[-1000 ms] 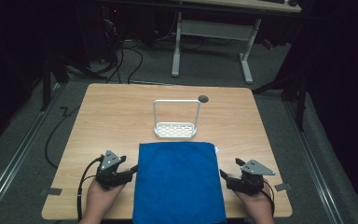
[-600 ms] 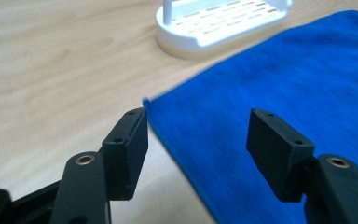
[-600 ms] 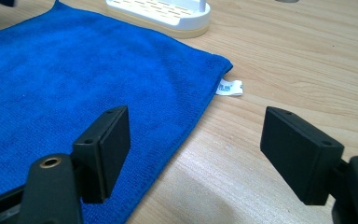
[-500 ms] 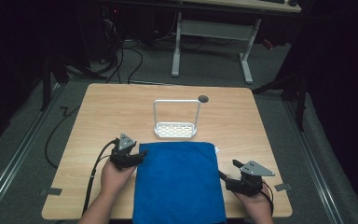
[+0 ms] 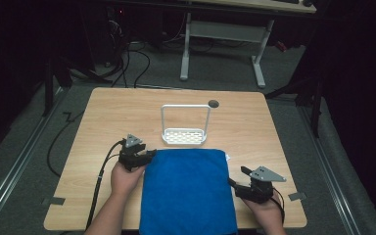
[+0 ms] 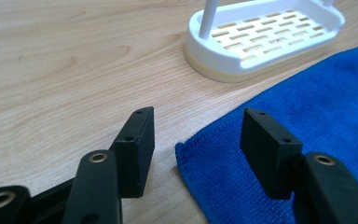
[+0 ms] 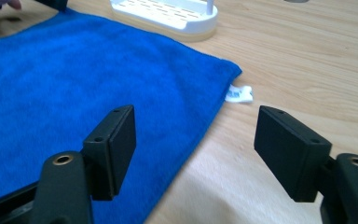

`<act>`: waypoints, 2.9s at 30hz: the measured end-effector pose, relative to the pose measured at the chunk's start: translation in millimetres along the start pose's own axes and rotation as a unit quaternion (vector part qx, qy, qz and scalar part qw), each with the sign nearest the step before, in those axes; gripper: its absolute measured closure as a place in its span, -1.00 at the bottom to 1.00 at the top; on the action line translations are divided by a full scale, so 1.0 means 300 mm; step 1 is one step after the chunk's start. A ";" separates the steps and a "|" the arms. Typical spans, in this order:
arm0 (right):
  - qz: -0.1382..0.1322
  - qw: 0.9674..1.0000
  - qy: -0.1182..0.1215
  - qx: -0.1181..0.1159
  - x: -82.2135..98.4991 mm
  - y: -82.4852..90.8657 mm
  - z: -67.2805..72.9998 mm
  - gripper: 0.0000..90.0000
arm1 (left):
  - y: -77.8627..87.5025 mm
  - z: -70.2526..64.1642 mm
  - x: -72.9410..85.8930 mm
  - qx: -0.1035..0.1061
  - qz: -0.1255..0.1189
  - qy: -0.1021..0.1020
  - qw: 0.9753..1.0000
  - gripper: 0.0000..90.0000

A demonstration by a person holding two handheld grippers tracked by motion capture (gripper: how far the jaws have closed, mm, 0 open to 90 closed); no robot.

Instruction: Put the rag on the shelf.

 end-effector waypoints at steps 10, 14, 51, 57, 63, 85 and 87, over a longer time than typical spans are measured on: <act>0.019 1.000 -0.008 0.014 -0.125 -0.136 0.003 0.03 | -0.011 -0.004 0.000 0.004 0.015 -0.002 1.000 0.01; 0.022 0.999 -0.020 0.023 -0.169 -0.191 -0.023 0.15 | -0.013 -0.006 0.001 0.004 0.019 -0.002 1.000 0.02; 0.097 0.994 -0.006 0.044 -0.149 -0.342 -0.057 0.93 | -0.019 -0.059 -0.001 0.007 0.036 -0.080 0.996 0.91; 0.073 0.997 -0.003 0.041 -0.149 -0.325 -0.052 0.94 | 0.004 -0.047 0.004 0.007 0.004 -0.065 0.998 0.94; 0.028 0.999 -0.011 0.032 -0.159 -0.276 -0.035 0.94 | 0.036 -0.046 0.009 0.010 -0.042 -0.067 0.997 0.95; -0.050 0.998 0.006 0.023 -0.186 -0.172 0.043 0.94 | 0.162 -0.077 -0.014 -0.017 -0.151 -0.060 0.986 0.96; -0.061 0.998 0.003 0.020 -0.193 -0.154 0.047 0.94 | 0.179 -0.084 -0.023 -0.018 -0.159 -0.064 0.985 0.96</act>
Point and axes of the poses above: each handheld gripper's, and its own axes: y roughly backward along the jaws, x roughly out of its underside, z roughly to its left, the point moved 2 cm from there along -y, roughly forward along the jaws, and after that the axes turned 14 degrees about -y, right-handed, at the moved point
